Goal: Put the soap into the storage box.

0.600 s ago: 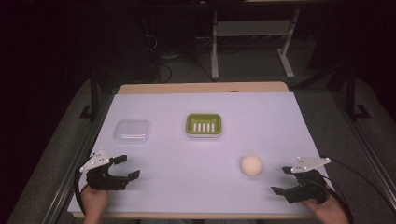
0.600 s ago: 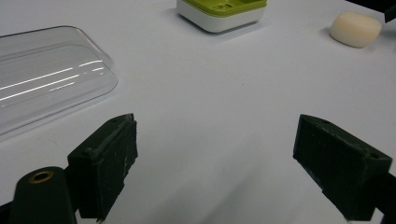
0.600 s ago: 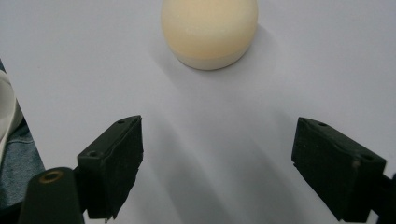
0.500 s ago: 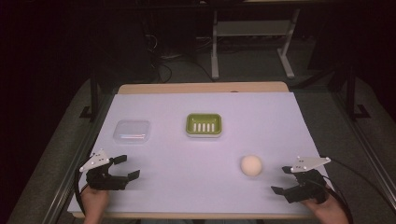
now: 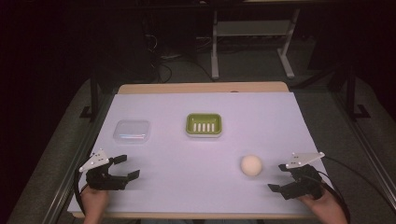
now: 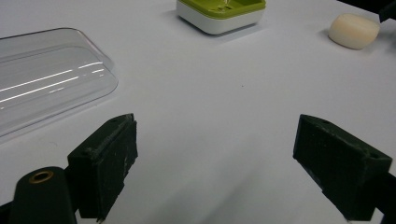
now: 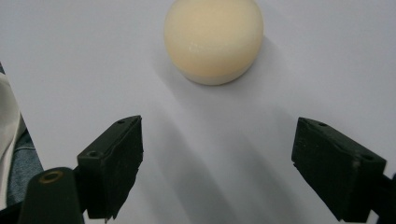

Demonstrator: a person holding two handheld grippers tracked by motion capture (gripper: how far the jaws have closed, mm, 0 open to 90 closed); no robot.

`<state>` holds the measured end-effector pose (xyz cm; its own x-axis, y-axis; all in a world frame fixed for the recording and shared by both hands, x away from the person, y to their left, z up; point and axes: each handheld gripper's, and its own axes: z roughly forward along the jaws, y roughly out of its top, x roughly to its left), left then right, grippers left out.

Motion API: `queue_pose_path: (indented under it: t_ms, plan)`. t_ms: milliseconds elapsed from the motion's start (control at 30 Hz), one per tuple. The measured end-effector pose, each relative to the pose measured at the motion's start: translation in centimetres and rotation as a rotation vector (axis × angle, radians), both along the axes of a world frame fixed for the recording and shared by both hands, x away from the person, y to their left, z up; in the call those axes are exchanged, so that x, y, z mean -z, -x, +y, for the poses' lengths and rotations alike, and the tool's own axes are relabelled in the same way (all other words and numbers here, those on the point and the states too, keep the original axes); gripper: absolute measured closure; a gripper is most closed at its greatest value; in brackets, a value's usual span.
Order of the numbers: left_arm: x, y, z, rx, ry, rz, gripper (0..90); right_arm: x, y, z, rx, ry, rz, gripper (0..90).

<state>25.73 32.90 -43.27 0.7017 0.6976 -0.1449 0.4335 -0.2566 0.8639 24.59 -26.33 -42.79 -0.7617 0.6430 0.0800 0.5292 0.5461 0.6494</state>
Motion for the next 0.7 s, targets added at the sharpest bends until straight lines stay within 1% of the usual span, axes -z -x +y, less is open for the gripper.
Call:
queue_pose_path:
  t_ms: [133, 233, 267, 433, 533, 600, 633, 700]
  plan:
    - [0.0, 0.1, -0.2, 0.002, 0.002, -0.002, 13.2, -0.6, -0.5, 0.3, -0.005, 0.002, -0.009, 15.8]
    - [0.0, 0.1, -0.2, 0.004, -0.001, -0.001, 13.1, -0.8, -0.8, 0.6, -0.011, 0.005, -0.001, 15.8]
    - [0.0, 0.1, -0.1, 0.002, -0.001, -0.002, 13.1, -1.0, -1.2, 1.0, -0.027, 0.015, 0.001, 15.7]
    - [0.0, 0.2, -0.1, -0.002, 0.006, -0.005, 13.2, -1.3, -1.9, 2.0, -0.052, 0.035, 0.024, 15.3]
    - [0.0, 0.2, -0.1, 0.003, 0.001, -0.005, 13.1, -1.5, -2.3, 2.4, -0.062, 0.046, 0.030, 15.4]
    - [0.0, 0.2, -0.1, 0.003, 0.002, -0.006, 13.1, -1.5, -2.6, 2.8, -0.062, 0.056, 0.045, 15.4]
    - [0.0, 0.2, -0.1, 0.004, 0.002, -0.004, 13.2, -1.5, -2.8, 3.0, -0.066, 0.063, 0.043, 15.4]
    - [0.0, 0.1, -0.1, 0.004, 0.003, -0.003, 13.2, -1.6, -3.0, 3.2, -0.070, 0.063, 0.049, 15.4]
